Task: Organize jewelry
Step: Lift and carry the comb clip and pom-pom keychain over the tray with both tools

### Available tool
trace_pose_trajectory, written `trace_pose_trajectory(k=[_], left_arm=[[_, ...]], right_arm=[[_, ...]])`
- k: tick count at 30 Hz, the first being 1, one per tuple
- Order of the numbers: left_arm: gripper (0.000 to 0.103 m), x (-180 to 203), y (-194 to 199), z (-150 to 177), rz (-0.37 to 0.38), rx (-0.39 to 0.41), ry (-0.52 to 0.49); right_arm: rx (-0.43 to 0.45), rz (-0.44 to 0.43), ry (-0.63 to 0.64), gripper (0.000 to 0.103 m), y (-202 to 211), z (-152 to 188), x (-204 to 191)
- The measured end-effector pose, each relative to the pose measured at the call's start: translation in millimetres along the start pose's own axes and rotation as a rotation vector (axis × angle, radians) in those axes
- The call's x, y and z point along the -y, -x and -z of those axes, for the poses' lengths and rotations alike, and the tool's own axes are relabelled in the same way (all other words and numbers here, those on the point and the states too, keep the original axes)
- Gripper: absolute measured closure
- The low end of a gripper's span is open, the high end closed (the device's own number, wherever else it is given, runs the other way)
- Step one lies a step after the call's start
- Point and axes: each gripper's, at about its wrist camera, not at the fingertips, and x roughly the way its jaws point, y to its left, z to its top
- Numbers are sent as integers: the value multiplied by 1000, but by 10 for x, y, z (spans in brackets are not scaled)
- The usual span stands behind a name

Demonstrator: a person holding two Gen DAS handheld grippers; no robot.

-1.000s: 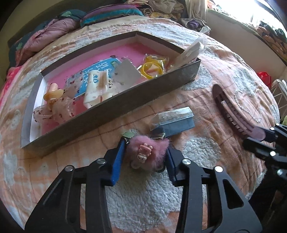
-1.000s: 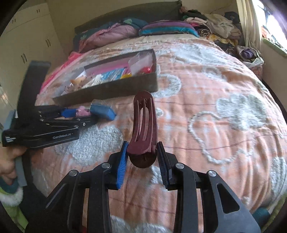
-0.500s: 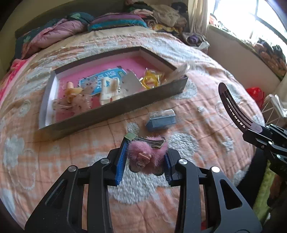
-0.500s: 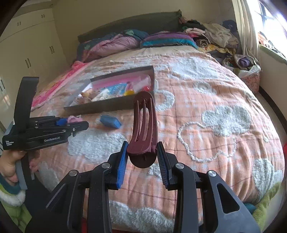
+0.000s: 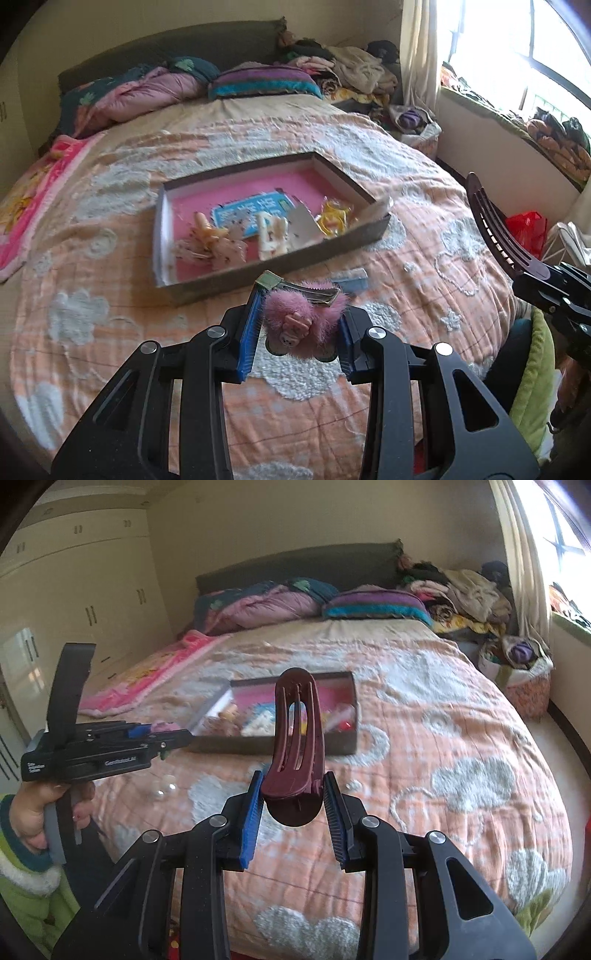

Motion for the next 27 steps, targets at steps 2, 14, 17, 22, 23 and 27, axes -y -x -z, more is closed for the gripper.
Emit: trace_pose_trajectory(k=[2, 14, 17, 22, 23, 27], left_arm=[[76, -43, 73, -20, -10, 15, 13], [76, -159, 232, -219, -32, 81, 53], [76, -178, 233, -301, -33, 95, 62], [76, -154, 194, -454, -18, 116, 66], [76, -143, 176, -494, -15, 121, 65], [76, -116, 103, -610, -2, 133, 56]], right_arm=[[14, -9, 9, 72, 50, -44, -50], [123, -19, 57, 72, 385, -447, -159], [146, -26, 68, 72, 413, -569, -142], [163, -34, 70, 72, 394, -757, -89], [165, -34, 72, 72, 382, -797, -84], [169, -32, 76, 72, 334, -911, -77]])
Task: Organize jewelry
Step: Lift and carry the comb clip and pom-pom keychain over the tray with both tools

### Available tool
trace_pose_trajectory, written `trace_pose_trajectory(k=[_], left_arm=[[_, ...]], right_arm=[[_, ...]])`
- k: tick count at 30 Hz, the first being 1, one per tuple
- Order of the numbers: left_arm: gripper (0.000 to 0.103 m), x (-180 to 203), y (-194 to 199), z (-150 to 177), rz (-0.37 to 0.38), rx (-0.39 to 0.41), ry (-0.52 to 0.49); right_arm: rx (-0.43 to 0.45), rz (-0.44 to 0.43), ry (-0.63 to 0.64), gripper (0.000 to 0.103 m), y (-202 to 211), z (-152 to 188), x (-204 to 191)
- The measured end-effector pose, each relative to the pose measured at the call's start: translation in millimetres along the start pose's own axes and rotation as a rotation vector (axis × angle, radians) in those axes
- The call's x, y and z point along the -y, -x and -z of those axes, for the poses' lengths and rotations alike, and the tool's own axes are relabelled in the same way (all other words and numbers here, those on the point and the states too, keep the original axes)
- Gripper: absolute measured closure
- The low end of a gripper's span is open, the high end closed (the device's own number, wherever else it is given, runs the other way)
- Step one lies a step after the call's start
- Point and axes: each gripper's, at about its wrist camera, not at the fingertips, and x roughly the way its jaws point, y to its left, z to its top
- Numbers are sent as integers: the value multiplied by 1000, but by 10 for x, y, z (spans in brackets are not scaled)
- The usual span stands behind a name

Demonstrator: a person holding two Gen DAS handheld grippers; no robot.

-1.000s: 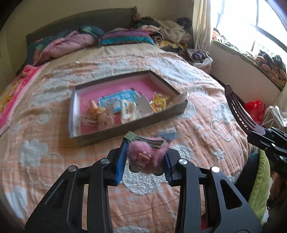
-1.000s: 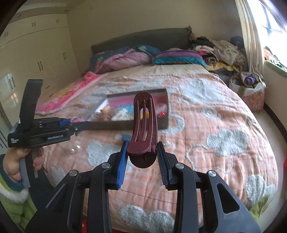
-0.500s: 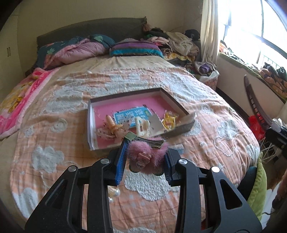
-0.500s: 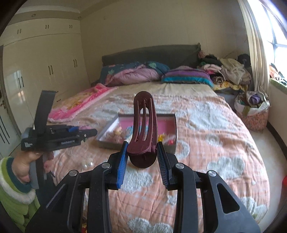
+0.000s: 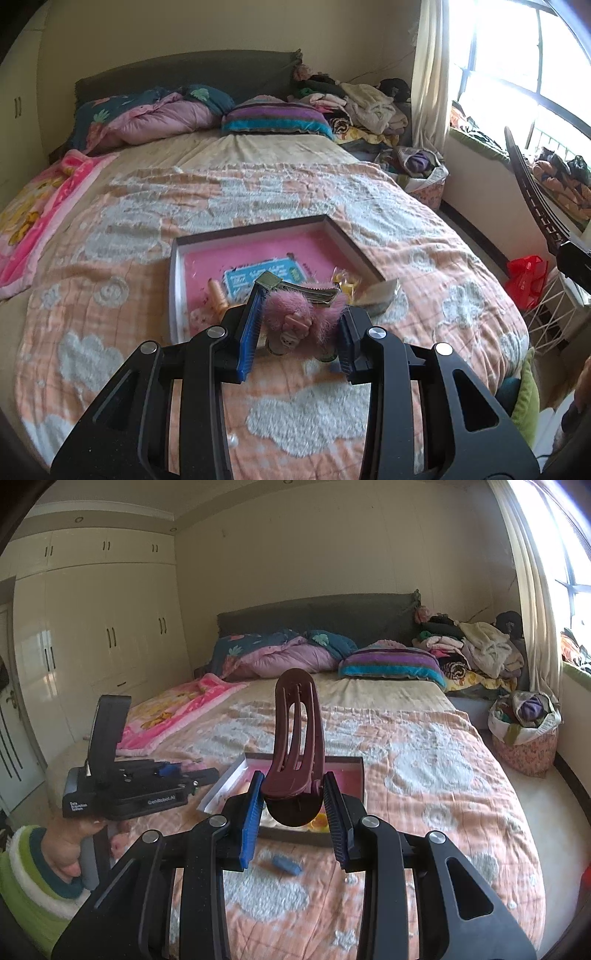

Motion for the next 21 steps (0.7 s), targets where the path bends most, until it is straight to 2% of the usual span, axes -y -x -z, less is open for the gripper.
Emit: trace_pose_trajectory(k=[10, 21], left_arm=[[76, -33, -172, -183, -7, 18, -6], [76, -179, -487, -166, -54, -28, -16]], right_arm=[[-27, -23, -7, 72, -329, -165, 33], [-73, -4, -25, 72, -862, -279, 258]])
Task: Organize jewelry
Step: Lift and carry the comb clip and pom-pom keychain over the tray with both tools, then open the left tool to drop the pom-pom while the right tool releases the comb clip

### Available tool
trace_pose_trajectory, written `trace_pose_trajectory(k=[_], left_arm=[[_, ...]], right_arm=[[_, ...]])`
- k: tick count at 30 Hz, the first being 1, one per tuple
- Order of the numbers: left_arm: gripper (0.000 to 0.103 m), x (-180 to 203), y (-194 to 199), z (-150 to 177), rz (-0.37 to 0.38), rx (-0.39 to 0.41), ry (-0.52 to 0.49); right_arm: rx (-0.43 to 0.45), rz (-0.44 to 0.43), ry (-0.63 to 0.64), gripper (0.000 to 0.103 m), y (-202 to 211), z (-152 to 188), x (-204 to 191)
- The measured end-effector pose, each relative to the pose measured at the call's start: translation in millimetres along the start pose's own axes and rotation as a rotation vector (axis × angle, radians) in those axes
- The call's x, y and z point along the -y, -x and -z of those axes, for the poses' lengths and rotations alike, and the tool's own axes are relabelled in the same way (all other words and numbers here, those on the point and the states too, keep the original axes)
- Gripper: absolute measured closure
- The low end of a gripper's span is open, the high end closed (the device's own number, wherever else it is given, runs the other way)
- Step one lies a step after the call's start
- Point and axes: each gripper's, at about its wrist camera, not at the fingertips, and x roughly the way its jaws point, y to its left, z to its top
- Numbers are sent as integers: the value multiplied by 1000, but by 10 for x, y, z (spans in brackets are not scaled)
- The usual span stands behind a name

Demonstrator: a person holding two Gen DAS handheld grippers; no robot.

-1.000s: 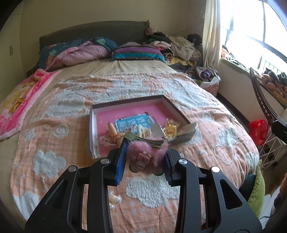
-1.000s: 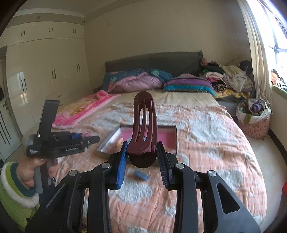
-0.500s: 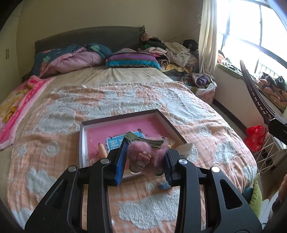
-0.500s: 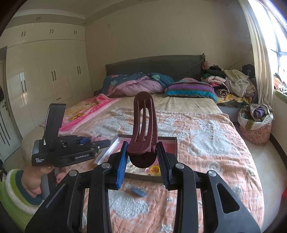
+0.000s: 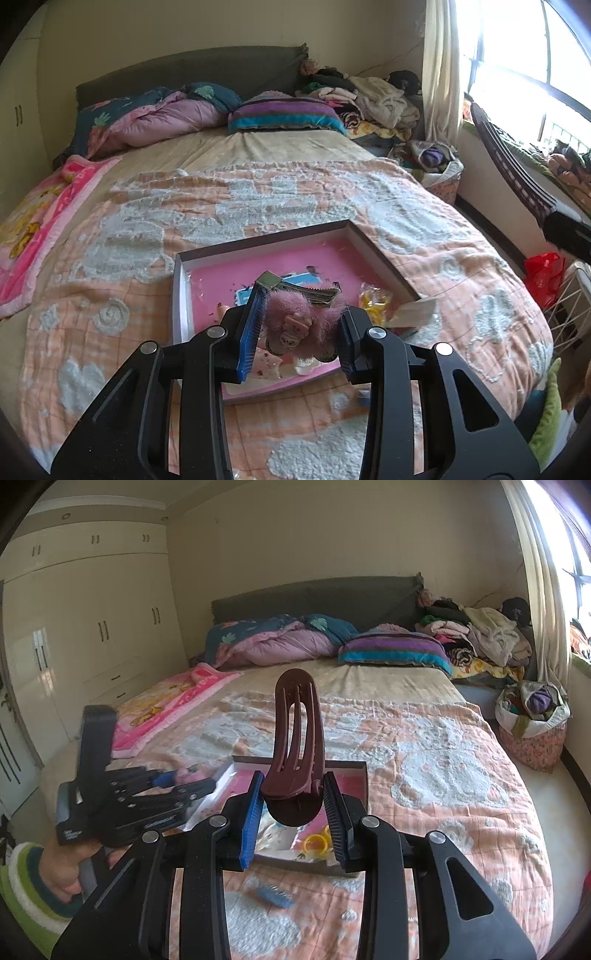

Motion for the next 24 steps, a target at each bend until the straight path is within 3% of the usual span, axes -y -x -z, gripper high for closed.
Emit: trace_pose_trajectory(k=[8, 24], left_arm=[[76, -127, -279, 104, -24, -51, 5], [76, -399, -679, 381, -49, -134, 43]], right_arm=[[-59, 32, -19, 72, -428, 3, 193], [-236, 41, -20, 72, -1358, 516, 96]])
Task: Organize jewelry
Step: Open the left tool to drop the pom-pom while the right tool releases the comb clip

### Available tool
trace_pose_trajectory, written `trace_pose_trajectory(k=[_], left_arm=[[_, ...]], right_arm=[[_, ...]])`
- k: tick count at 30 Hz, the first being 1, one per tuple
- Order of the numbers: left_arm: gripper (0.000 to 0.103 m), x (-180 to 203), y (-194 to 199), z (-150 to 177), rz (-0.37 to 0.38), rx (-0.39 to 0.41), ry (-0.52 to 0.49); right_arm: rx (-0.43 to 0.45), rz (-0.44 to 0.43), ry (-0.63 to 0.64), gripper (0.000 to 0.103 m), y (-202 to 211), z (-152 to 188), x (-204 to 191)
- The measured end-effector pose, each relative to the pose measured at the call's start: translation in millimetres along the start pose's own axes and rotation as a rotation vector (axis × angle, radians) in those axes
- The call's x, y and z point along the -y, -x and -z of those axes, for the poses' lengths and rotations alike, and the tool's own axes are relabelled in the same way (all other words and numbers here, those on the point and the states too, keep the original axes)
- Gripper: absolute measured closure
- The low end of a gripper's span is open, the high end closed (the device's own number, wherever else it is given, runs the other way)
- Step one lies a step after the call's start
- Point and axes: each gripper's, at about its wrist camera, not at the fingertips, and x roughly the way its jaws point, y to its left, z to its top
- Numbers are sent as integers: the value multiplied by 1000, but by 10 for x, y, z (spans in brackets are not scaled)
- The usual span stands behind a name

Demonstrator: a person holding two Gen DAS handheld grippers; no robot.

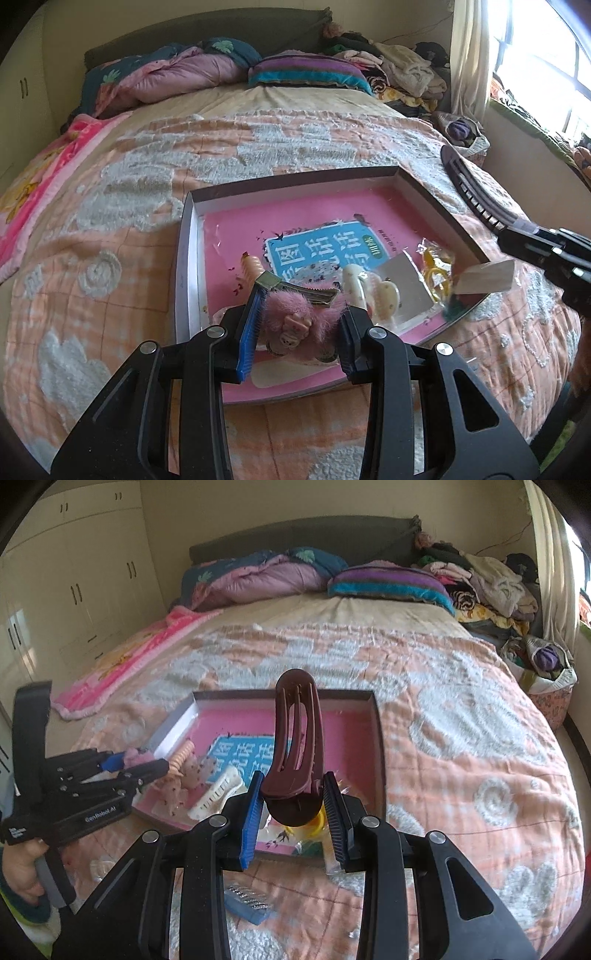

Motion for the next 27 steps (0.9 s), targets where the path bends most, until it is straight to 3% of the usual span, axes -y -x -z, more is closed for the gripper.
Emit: trace_pose_trajectory(k=[14, 22, 27], left_arm=[[75, -81, -123, 57, 4, -23, 9], [74, -78, -129, 49, 3, -24, 9], [66, -50, -84, 38, -8, -10, 11]], right_arm=[[-49, 7, -16, 71, -281, 72, -66], [-6, 11, -59, 56, -52, 64, 26], [30, 8, -111, 50, 211, 124, 131]])
